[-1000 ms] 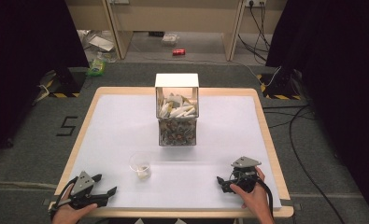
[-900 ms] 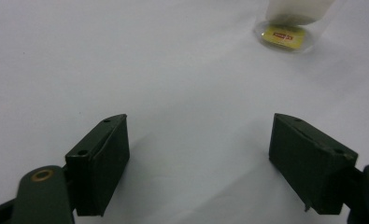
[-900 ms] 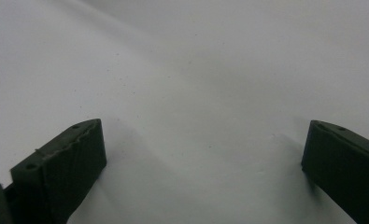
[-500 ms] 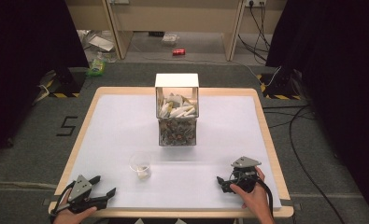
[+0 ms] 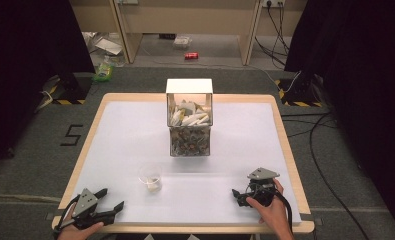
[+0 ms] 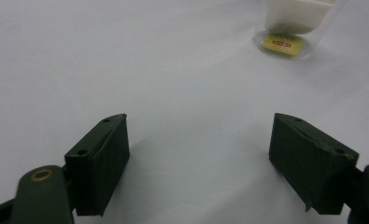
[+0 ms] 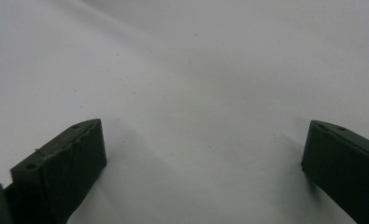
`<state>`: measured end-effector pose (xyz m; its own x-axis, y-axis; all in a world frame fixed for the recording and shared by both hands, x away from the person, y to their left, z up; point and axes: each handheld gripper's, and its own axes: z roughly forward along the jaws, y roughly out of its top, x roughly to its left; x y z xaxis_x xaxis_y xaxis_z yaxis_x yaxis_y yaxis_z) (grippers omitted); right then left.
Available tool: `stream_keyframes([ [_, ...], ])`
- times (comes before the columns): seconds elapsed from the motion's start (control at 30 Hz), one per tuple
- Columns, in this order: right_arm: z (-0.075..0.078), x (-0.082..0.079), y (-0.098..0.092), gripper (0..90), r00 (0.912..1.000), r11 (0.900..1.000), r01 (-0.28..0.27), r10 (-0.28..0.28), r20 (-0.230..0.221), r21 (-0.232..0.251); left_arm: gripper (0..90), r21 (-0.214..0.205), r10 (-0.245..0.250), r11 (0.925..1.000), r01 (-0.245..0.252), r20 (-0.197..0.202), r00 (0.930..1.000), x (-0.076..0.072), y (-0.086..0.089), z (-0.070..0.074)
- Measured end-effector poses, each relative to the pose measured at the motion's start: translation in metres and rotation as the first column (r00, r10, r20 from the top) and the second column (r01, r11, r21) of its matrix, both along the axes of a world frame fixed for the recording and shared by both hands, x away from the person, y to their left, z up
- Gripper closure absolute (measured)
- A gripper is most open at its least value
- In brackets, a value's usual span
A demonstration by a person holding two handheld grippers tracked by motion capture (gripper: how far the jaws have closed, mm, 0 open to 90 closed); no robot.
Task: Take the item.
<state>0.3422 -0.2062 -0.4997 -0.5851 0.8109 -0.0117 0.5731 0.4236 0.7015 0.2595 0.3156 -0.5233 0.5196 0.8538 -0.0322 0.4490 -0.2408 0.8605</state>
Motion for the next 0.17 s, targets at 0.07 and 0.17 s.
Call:
stream_keyframes([
  [0.07,0.0,0.0,0.0,0.4,1.0,1.0,0.0,0.0,0.0,0.0,19.4,0.0,0.0,1.0,0.0,0.0,1.0,0.0,0.0,0.0],
  [0.17,0.0,0.0,0.0,0.4,1.0,1.0,0.0,0.0,0.0,0.0,19.4,0.0,-0.001,1.0,0.001,0.001,1.0,0.0,0.0003,-0.0001],
])
